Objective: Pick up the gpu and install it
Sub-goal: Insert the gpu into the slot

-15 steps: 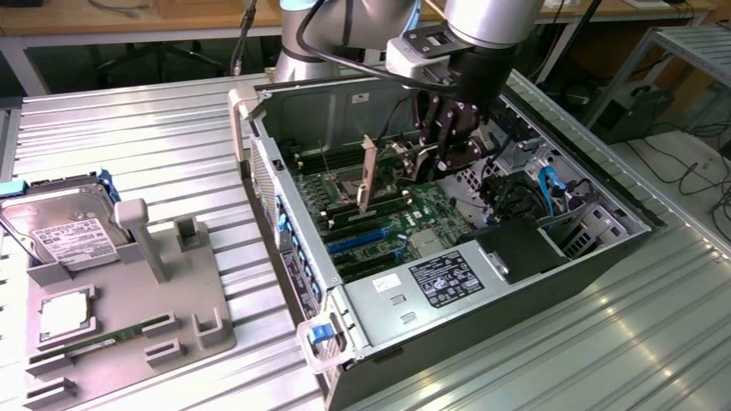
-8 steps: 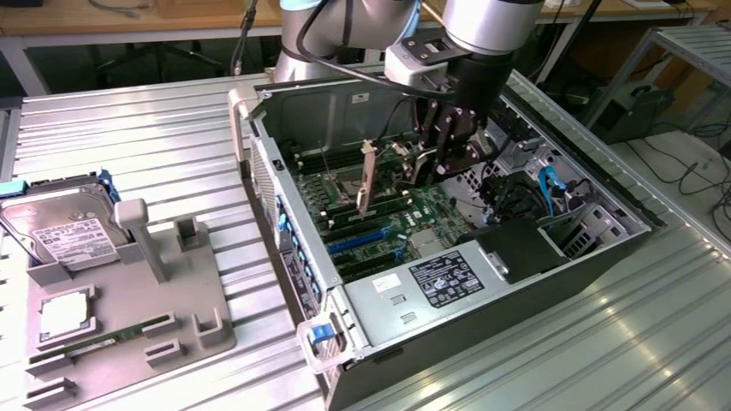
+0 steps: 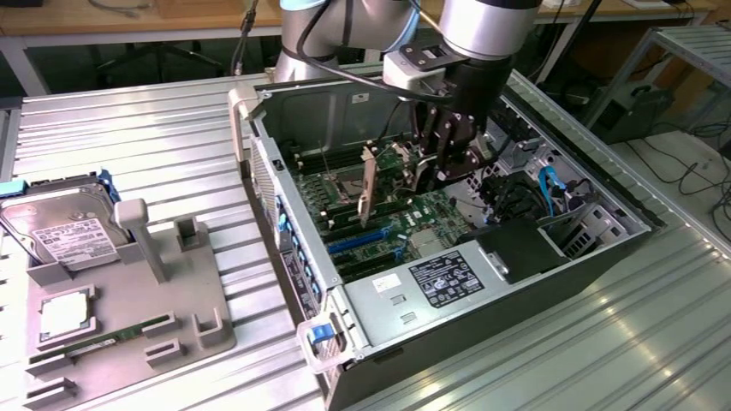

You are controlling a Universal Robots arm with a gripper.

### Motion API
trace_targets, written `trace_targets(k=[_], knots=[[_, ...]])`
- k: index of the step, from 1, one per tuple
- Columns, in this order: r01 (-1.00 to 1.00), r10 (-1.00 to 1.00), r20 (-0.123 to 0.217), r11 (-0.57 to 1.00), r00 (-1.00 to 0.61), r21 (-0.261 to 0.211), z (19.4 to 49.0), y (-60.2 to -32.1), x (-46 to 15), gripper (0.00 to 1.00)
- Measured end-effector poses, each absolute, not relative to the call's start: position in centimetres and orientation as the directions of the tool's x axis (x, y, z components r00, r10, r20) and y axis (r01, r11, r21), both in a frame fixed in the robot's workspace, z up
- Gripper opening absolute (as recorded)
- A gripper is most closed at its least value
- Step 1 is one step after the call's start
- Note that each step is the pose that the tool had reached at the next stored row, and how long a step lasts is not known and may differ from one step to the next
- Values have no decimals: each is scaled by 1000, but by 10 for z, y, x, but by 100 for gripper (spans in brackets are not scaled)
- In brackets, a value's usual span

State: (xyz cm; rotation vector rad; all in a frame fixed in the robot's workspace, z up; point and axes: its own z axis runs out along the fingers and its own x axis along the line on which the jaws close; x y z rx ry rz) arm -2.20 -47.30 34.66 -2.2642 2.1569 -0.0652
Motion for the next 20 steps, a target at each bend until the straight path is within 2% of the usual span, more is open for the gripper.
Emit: trace_targets(k=[2, 7, 20], knots=[[-998, -999, 22, -48, 47, -36, 344, -473, -22, 27], [-999, -999, 19, -46, 46, 9, 342, -473, -23, 27], [-999, -1000, 18, -10, 11, 39, 321, -460, -25, 27]])
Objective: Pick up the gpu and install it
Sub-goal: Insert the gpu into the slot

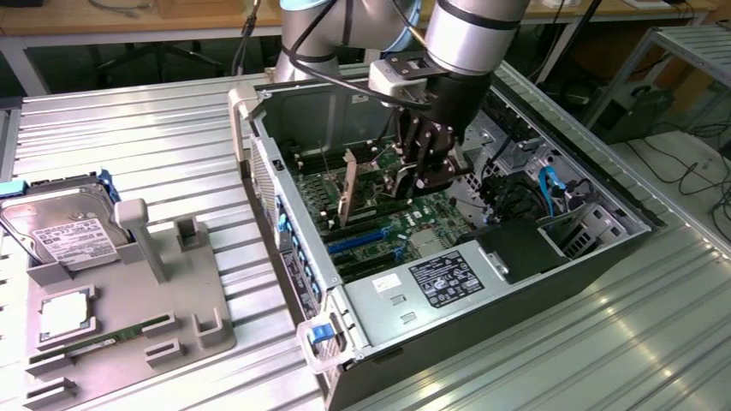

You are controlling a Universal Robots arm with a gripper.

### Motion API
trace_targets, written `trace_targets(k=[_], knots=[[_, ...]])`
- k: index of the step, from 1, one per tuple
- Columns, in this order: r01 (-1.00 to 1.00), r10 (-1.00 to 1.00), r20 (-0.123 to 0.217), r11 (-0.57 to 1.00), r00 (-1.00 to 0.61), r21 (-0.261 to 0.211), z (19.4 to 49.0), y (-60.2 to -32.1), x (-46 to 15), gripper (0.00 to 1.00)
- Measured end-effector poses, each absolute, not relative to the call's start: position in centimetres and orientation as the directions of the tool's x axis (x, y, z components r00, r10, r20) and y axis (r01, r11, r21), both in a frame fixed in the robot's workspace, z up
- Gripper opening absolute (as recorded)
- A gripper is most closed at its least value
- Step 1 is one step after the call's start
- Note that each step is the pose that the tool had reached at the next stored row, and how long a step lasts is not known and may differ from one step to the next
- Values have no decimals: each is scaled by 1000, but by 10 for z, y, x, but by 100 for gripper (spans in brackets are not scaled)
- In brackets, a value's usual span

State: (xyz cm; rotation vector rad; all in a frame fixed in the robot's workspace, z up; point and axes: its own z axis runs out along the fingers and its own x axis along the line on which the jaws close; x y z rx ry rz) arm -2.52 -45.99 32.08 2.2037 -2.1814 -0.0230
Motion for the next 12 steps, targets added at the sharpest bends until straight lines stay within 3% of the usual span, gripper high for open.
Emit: trace_targets(k=[12], knots=[[-999, -1000, 16, -20, 20, 30, 301, -454, -41, 27]])
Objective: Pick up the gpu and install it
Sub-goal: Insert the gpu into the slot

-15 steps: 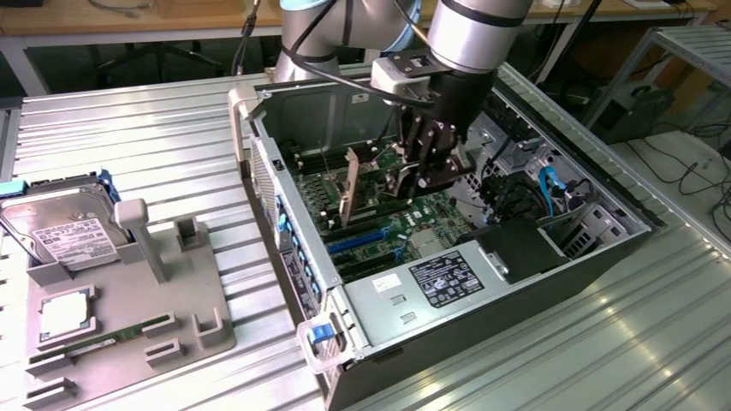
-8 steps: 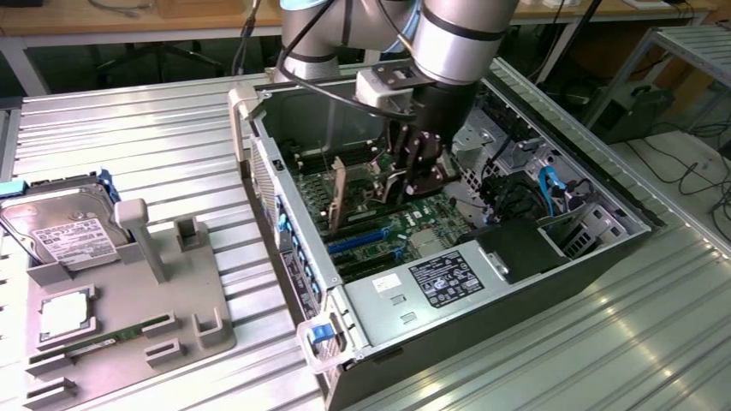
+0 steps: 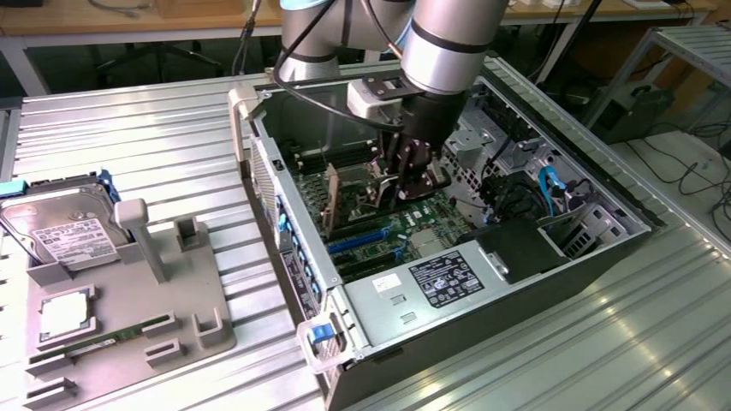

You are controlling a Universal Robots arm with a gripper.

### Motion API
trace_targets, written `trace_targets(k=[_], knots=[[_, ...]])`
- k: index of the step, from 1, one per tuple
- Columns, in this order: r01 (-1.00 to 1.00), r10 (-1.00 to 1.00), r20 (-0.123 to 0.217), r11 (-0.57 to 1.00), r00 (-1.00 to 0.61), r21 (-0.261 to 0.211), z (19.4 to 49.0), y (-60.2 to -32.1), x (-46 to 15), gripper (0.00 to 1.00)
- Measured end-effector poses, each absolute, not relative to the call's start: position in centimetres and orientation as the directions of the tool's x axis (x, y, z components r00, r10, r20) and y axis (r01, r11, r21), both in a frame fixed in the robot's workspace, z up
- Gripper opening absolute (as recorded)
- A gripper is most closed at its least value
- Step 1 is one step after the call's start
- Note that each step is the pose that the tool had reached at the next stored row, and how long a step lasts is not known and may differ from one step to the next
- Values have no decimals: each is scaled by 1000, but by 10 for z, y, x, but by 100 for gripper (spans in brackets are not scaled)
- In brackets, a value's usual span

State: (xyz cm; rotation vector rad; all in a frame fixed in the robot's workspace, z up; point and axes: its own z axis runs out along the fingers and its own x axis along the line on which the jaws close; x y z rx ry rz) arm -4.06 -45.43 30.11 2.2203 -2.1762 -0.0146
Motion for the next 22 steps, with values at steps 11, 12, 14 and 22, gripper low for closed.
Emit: trace_targets(k=[11, 12, 14, 22], knots=[[-1000, -1000, 16, -7, 7, 22, 285, -452, -45, 27], [-1000, -1000, 16, -7, 7, 22, 284, -452, -46, 27], [-1000, -1000, 16, -7, 7, 22, 281, -452, -51, 27], [-1000, -1000, 16, -7, 7, 22, 267, -453, -64, 27]])
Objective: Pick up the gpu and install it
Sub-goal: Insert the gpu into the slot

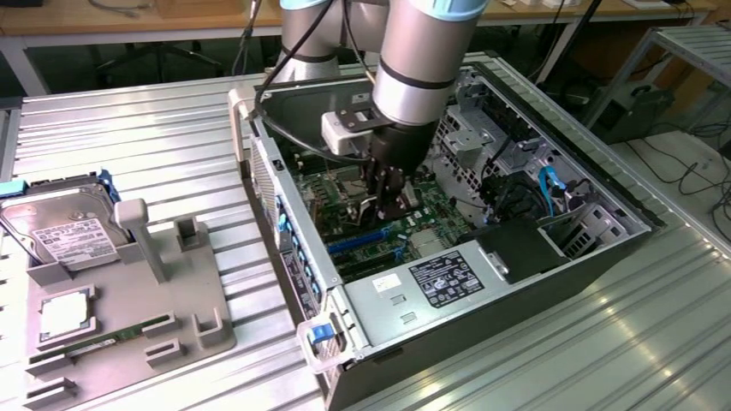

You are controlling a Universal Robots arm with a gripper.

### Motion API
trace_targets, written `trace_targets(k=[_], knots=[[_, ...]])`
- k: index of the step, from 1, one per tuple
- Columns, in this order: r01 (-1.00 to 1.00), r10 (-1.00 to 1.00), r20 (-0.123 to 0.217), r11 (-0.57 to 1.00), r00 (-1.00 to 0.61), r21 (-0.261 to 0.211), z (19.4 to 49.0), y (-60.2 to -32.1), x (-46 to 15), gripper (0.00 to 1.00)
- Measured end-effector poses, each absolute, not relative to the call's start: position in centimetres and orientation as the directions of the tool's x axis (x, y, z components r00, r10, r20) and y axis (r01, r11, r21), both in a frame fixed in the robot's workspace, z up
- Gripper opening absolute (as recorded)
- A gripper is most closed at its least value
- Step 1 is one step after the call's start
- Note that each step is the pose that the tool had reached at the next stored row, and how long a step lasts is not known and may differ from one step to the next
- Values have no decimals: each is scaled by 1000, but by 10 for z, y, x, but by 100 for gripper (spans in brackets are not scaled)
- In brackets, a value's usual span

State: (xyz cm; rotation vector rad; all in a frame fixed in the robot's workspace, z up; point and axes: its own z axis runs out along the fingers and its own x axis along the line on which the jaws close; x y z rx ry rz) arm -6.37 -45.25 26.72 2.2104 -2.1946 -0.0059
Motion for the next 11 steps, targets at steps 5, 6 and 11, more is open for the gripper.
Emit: trace_targets(k=[5, 6, 11], knots=[[-1000, -1000, 16, -7, 7, 22, 259, -455, -64, 27], [-1000, -1000, 16, -7, 7, 22, 259, -455, -65, 27], [-1000, -1000, 16, -7, 7, 22, 255, -455, -70, 27]])
